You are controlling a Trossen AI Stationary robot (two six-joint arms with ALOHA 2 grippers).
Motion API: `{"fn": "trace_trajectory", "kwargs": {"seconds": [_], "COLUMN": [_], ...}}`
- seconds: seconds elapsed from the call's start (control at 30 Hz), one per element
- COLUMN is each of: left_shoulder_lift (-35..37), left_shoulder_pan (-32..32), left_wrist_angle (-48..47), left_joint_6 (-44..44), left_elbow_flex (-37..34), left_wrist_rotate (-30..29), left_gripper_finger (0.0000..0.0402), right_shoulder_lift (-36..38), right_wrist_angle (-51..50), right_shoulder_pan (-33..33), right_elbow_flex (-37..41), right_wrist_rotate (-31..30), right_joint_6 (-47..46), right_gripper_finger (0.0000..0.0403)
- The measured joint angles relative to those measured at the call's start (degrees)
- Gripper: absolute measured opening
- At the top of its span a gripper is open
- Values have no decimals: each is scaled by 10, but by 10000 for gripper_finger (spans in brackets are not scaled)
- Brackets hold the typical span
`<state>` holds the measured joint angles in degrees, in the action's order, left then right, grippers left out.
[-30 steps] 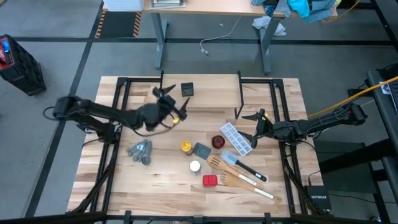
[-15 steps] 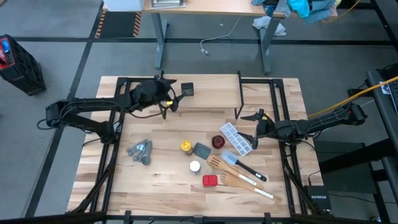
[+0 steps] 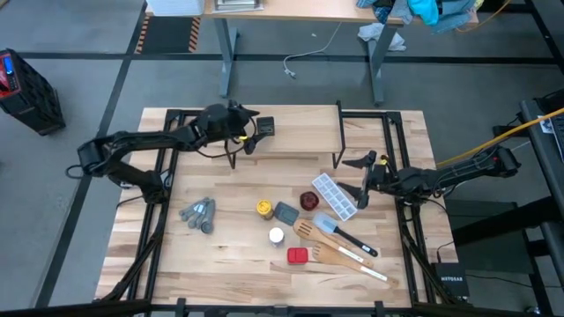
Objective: Shelf spices
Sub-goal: Remove the green seasoning can from the shelf
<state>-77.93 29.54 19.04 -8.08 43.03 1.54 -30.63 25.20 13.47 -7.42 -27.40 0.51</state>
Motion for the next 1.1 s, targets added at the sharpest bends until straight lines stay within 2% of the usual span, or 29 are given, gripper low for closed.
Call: {"fn": "trace_trajectory", "kwargs": {"seconds": [0.23, 0.53, 0.63, 0.73, 0.87, 1.1], "left_shoulder_lift": [-44, -56, -56, -56, -56, -56], "left_shoulder_pan": [0, -4, -7, -11, -11, -11], "left_wrist_angle": [71, 75, 75, 75, 75, 76], "left_joint_6": [-10, -10, -17, -31, -39, -14], "left_elbow_flex": [0, 0, 0, 0, 0, 0], "left_wrist_rotate": [5, 2, 1, 1, 2, 1], "left_gripper_finger": [390, 390, 375, 339, 272, 113], "right_shoulder_lift": [0, 0, 0, 0, 0, 0], "right_wrist_angle": [23, 18, 18, 17, 17, 17], "right_shoulder_pan": [0, 0, 0, 0, 0, 0], "right_elbow_flex": [0, 0, 0, 0, 0, 0], "right_wrist_rotate": [0, 0, 0, 0, 0, 0], "right_joint_6": [0, 0, 0, 0, 0, 0], "right_gripper_finger": [356, 356, 356, 356, 356, 356]}}
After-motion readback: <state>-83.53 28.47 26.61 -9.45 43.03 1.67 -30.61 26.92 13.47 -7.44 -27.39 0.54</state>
